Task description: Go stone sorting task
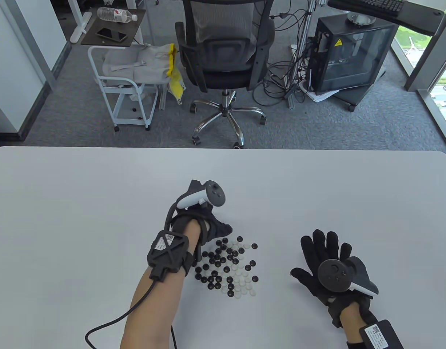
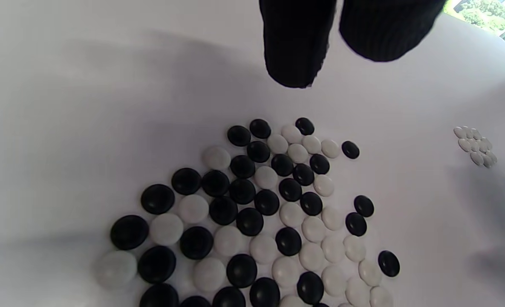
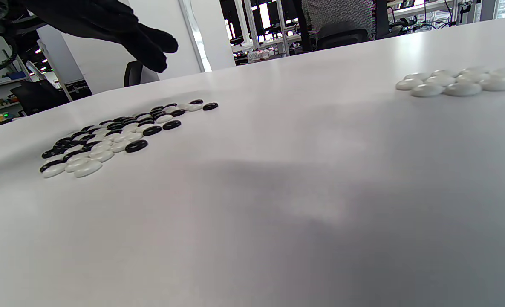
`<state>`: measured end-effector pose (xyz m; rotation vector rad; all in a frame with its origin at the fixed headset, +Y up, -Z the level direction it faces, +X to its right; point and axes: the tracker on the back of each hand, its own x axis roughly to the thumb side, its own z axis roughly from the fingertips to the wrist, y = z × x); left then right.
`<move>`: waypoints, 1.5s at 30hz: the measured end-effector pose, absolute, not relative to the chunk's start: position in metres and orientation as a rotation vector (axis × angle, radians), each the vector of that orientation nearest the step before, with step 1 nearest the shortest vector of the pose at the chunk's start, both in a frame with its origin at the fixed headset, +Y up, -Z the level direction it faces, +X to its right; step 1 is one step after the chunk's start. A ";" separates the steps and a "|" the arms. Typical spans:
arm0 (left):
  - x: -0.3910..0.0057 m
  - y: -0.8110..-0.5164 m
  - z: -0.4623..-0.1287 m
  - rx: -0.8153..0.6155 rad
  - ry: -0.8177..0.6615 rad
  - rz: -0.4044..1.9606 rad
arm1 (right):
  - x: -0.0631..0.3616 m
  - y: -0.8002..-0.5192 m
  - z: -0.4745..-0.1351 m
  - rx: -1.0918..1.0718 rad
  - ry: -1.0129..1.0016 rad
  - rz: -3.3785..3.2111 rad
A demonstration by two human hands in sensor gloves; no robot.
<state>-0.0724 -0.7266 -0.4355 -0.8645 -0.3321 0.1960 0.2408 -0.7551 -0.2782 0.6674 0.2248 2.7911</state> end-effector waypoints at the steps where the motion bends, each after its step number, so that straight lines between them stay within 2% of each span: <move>1: -0.067 -0.729 -0.436 -0.865 -0.346 0.182 | 0.240 -0.754 -0.277 0.673 0.220 2.791; 9: -0.033 -0.766 -0.434 -0.916 -0.386 0.115 | 0.237 -0.753 -0.275 0.684 0.215 2.794; 14: -0.038 -0.775 -0.439 -0.881 -0.323 0.084 | 0.237 -0.752 -0.275 0.677 0.219 2.791; 17: -0.071 -0.771 -0.447 -0.866 -0.191 0.083 | 0.237 -0.751 -0.274 0.675 0.219 2.792; 22: -0.160 -0.768 -0.446 -0.865 0.035 0.119 | 0.236 -0.752 -0.275 0.672 0.242 2.790; 28: -0.278 -0.762 -0.416 -0.877 0.293 0.150 | 0.236 -0.753 -0.276 0.669 0.264 2.793; 33: -0.342 -0.760 -0.386 -0.884 0.427 0.199 | 0.237 -0.753 -0.276 0.659 0.265 2.788; 39: -0.361 -0.760 -0.372 -0.879 0.440 0.255 | 0.237 -0.754 -0.277 0.654 0.278 2.774; 42: -0.347 -0.753 -0.375 -0.837 0.384 0.223 | 0.235 -0.754 -0.277 0.657 0.278 2.764; 45: -0.317 -0.743 -0.383 -0.818 0.270 0.196 | 0.235 -0.752 -0.276 0.661 0.268 2.768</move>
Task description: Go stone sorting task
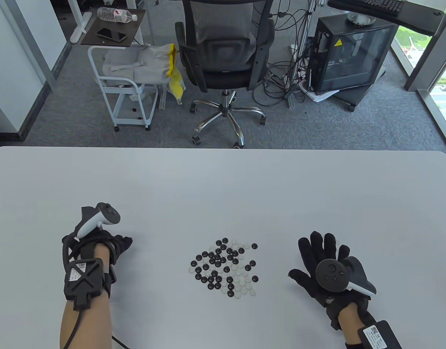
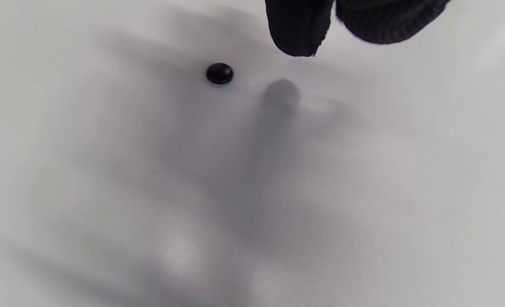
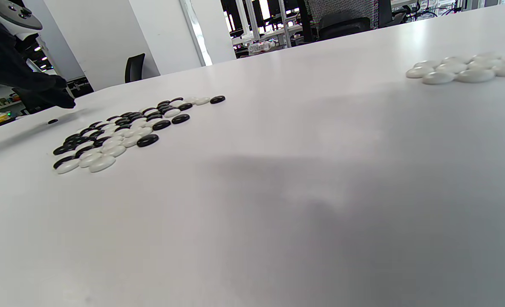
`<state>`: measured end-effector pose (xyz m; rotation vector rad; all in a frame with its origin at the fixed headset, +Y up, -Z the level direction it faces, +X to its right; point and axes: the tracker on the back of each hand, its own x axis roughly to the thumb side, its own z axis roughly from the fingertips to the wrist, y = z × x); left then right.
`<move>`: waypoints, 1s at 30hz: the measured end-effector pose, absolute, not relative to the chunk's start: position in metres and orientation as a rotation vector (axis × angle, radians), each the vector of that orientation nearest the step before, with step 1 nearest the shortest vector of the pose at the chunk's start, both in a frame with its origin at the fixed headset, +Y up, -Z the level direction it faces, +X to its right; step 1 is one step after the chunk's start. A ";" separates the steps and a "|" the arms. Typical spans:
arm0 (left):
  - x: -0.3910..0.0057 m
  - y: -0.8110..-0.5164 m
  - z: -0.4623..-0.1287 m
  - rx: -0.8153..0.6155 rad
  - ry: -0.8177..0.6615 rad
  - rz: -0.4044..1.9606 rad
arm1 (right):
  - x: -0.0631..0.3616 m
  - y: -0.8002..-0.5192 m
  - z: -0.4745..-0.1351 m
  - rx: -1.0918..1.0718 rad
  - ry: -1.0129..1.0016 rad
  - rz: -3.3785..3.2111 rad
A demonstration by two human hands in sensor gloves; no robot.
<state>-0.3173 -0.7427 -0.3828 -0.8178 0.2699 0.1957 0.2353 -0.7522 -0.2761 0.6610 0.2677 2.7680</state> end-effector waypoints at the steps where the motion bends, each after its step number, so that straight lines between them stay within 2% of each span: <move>1: -0.298 -0.738 -0.386 -0.809 0.201 0.180 | 0.236 -0.752 -0.276 0.657 0.264 2.765; 7: -0.186 -0.721 -0.396 -0.750 -0.143 0.083 | 0.240 -0.750 -0.276 0.644 0.253 2.758; 11: -0.114 -0.725 -0.395 -0.757 -0.379 0.140 | 0.240 -0.750 -0.275 0.640 0.251 2.760; 15: -0.056 -0.737 -0.393 -0.784 -0.517 0.160 | 0.240 -0.750 -0.275 0.641 0.256 2.760; 19: -0.017 -0.756 -0.393 -0.809 -0.545 0.093 | 0.240 -0.751 -0.275 0.637 0.267 2.764; 23: 0.001 -0.775 -0.397 -0.825 -0.508 0.030 | 0.240 -0.751 -0.275 0.633 0.267 2.761; 26: -0.001 -0.783 -0.408 -0.842 -0.468 0.133 | 0.239 -0.751 -0.274 0.636 0.272 2.761; 30: -0.029 -0.780 -0.427 -0.808 -0.314 0.185 | 0.239 -0.751 -0.274 0.640 0.272 2.758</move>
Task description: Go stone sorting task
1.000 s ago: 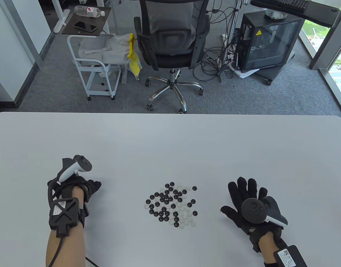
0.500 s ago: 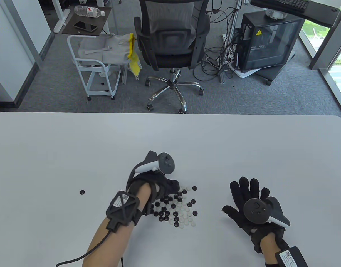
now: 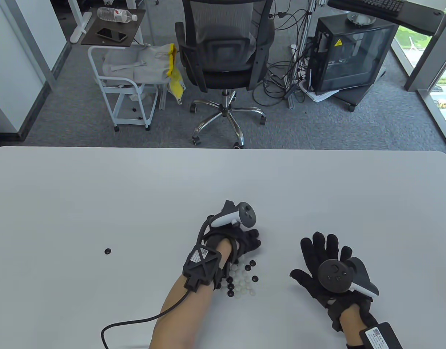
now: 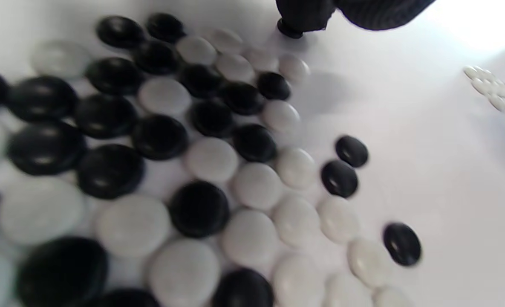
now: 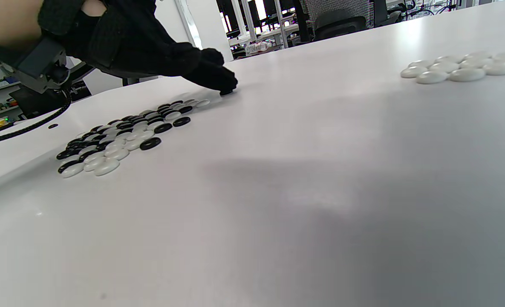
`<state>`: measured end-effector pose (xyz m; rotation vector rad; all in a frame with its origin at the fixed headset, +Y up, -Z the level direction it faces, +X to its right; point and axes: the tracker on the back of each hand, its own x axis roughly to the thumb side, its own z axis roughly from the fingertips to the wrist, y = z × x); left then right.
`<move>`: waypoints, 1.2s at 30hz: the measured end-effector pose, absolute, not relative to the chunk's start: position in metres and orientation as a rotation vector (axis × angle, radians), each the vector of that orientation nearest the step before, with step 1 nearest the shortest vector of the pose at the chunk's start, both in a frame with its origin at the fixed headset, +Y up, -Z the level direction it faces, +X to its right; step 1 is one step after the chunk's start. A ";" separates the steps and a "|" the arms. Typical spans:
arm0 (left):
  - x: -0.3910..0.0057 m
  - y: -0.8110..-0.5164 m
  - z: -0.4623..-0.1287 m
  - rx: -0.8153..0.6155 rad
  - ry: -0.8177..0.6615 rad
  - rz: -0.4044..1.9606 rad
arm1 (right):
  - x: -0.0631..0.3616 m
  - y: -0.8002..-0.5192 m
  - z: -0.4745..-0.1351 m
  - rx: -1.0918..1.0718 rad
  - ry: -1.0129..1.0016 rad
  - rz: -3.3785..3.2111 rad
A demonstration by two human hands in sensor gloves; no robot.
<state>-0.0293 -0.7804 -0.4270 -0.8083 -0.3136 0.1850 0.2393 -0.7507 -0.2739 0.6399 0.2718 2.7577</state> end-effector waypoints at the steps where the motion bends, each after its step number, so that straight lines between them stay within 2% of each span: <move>1: -0.046 -0.778 -0.432 -0.817 -0.258 0.193 | 0.239 -0.751 -0.274 0.640 0.269 2.755; 4: -0.089 -0.772 -0.440 -0.819 -0.133 0.211 | 0.240 -0.750 -0.274 0.637 0.266 2.752; 7: -0.147 -0.768 -0.441 -0.803 0.008 0.199 | 0.240 -0.750 -0.274 0.632 0.273 2.759; 13: -0.252 -0.764 -0.421 -0.806 0.216 0.256 | 0.238 -0.751 -0.274 0.632 0.287 2.764; 16: -0.292 -0.763 -0.406 -0.807 0.291 0.279 | 0.238 -0.751 -0.274 0.631 0.294 2.769; 20: -0.326 -0.762 -0.391 -0.807 0.352 0.296 | 0.238 -0.750 -0.274 0.625 0.298 2.776; 26: -0.349 -0.761 -0.379 -0.809 0.400 0.308 | 0.238 -0.751 -0.274 0.616 0.307 2.770; 31: -0.345 -0.754 -0.379 -0.807 0.379 0.315 | 0.238 -0.752 -0.275 0.621 0.314 2.766; 34: -0.318 -0.740 -0.387 -0.772 0.243 0.315 | 0.237 -0.751 -0.275 0.626 0.307 2.765; 36: -0.282 -0.729 -0.391 -0.766 0.100 0.292 | 0.238 -0.751 -0.275 0.623 0.304 2.762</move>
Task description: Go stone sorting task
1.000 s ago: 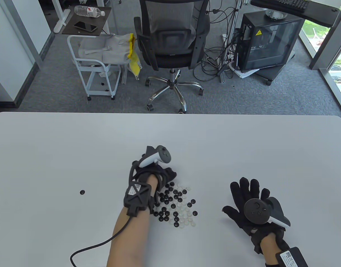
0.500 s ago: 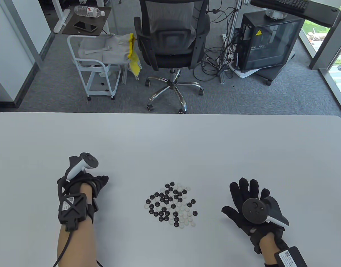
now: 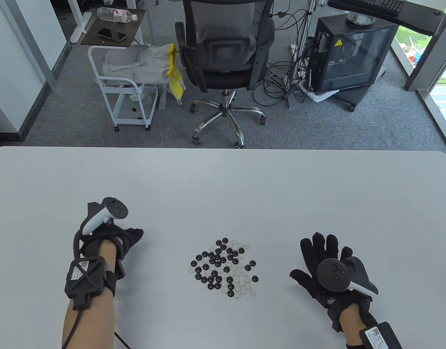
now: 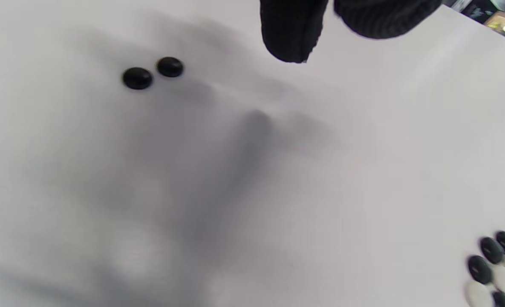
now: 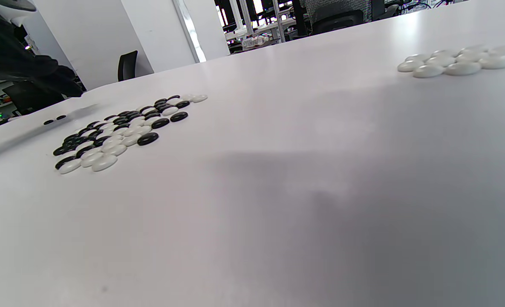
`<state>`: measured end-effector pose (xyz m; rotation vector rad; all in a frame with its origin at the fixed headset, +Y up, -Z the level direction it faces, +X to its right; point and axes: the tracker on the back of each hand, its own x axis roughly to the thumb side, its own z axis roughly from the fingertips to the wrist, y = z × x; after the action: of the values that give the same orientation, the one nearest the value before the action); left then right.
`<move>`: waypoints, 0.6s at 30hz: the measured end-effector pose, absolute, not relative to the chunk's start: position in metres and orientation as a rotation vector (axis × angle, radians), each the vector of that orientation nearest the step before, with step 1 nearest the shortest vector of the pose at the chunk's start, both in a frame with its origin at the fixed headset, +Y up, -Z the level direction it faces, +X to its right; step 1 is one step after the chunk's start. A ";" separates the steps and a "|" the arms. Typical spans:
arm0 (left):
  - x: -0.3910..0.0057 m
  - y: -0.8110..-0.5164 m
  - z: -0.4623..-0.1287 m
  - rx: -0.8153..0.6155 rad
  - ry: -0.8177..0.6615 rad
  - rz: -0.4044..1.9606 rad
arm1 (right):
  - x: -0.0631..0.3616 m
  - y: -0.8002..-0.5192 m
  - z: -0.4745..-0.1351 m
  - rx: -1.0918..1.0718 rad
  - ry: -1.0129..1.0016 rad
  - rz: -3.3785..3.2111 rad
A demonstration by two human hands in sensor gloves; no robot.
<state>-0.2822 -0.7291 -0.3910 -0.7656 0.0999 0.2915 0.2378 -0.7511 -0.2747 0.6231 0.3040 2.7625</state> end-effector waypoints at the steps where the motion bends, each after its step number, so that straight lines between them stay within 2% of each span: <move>1: -0.266 -0.725 -0.392 -0.757 0.056 0.251 | 0.238 -0.751 -0.275 0.621 0.303 2.762; 5: -0.185 -0.713 -0.388 -0.714 -0.169 0.038 | 0.240 -0.750 -0.274 0.614 0.299 2.757; 11: -0.067 -0.724 -0.358 -0.755 -0.580 -0.021 | 0.239 -0.751 -0.274 0.622 0.305 2.759; 14: -0.030 -0.739 -0.349 -0.766 -0.662 -0.082 | 0.238 -0.751 -0.274 0.631 0.305 2.759; 18: -0.007 -0.757 -0.350 -0.803 -0.687 -0.104 | 0.239 -0.751 -0.274 0.629 0.303 2.756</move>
<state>-0.0074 -0.7569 -0.3497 -0.8029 -0.6874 -0.1040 0.2392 -0.7509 -0.2739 0.6290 0.3034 2.7562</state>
